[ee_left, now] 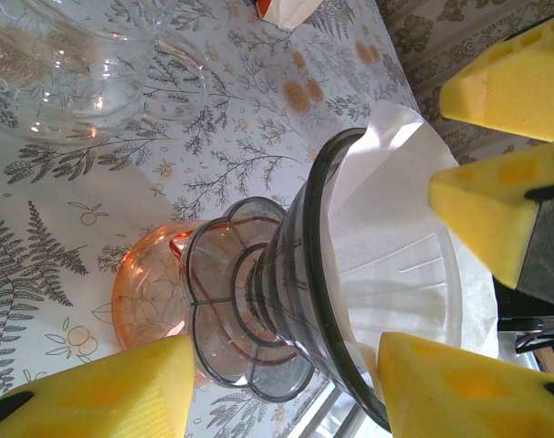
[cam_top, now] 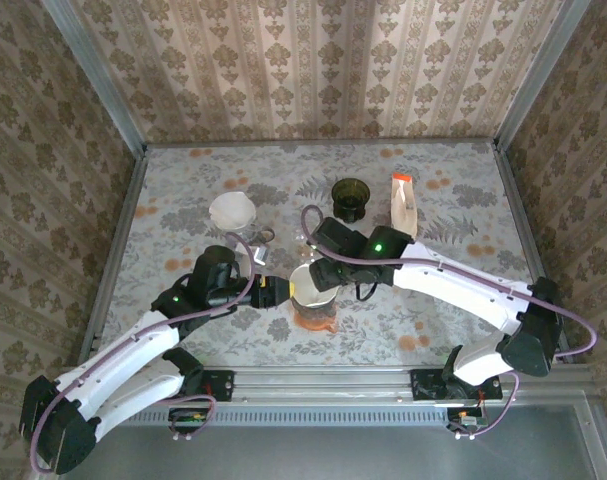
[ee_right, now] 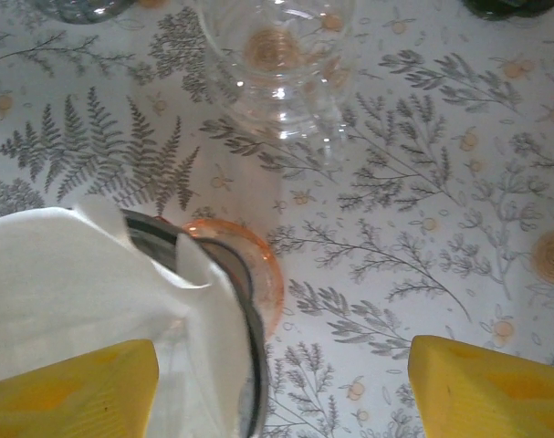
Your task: Place the coffee filter in the dripper
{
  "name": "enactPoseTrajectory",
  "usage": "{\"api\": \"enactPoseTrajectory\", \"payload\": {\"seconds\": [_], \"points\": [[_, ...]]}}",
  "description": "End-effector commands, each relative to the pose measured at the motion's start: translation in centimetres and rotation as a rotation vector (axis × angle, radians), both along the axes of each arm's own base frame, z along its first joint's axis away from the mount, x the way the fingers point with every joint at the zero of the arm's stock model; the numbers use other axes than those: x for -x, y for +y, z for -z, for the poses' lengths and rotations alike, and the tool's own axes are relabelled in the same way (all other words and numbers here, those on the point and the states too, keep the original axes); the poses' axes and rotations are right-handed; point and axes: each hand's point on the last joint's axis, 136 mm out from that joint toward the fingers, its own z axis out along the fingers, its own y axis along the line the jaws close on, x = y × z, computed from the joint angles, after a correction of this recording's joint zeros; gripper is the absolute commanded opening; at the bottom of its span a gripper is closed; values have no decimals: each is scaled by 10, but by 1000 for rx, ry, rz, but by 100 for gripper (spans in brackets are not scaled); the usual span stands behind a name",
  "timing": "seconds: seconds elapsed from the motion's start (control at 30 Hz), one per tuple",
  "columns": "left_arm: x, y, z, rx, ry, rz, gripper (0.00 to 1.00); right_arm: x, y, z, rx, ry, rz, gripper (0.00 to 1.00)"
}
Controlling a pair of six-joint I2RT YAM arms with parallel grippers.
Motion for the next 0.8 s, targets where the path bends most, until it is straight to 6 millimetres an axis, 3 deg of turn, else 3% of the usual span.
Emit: {"api": "enactPoseTrajectory", "payload": {"seconds": [0.0,0.2,0.77], "points": [[0,-4,-15,29,-25,11,57,2,12,18,8,42,-31,74],[0,-5,-15,31,-24,12,57,1,14,40,50,81,-32,74],[0,-5,-12,30,-19,10,57,1,11,73,107,127,-16,74]]}}
